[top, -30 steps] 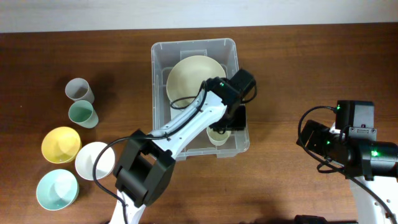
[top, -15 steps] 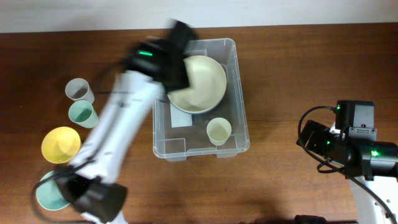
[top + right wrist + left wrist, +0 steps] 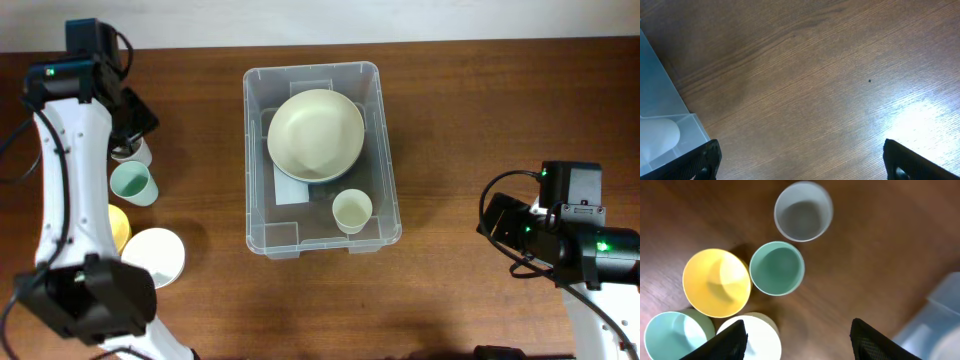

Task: Pack container
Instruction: 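Release the cup and retract the left gripper leftward, then grasp the pale green cup's rim with the left gripper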

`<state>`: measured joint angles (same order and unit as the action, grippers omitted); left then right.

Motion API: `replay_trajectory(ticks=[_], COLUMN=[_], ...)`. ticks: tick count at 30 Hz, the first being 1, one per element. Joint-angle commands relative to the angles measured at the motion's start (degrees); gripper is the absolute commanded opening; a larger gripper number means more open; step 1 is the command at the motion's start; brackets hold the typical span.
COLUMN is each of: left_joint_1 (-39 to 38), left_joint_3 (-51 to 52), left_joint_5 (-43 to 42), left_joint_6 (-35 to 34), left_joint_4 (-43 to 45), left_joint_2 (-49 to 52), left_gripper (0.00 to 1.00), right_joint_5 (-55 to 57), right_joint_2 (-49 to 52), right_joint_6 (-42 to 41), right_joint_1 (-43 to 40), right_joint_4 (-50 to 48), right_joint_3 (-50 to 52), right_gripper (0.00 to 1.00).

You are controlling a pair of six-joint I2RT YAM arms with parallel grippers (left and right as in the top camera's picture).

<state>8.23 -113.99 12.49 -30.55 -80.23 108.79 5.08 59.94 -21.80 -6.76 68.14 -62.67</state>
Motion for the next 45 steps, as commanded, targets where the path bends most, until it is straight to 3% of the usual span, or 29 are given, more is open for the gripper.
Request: replay_trajectory(ticks=[1,15,22,32,41,45], left_joint_1=[1.25,1.79,1.79,1.79,1.68,1.01], left_joint_3=[1.57,1.57,1.57,5.25,5.55,4.13], left_joint_5=[0.39,0.24,0.39,0.39,0.42,0.42], left_joint_6=[3.21,4.52,4.55,4.55,4.57,4.55], left_joint_4=[0.52,1.36,2.01,4.17,4.09,2.36], left_joint_2=[5.75,21.22,21.75,21.79,21.70,21.53], left_gripper=[0.68,0.67,0.32,0.31,0.02,0.00], right_joint_5=[0.09,0.11,0.11,0.11,0.11,0.11], right_joint_2=[-0.28,-0.28,-0.28,-0.28,-0.28,-0.28], right_joint_6=[0.39,0.55,0.55,0.57,0.57,0.55], right_joint_1=[-0.39,-0.39,-0.39,-0.39,-0.39,-0.39], right_joint_4=[0.02,0.02,0.02,0.07,0.04,0.04], right_joint_3=[0.26,0.26,0.26,0.26,0.26,0.26], right_gripper=[0.99,0.99,0.99,0.99,0.99,0.99])
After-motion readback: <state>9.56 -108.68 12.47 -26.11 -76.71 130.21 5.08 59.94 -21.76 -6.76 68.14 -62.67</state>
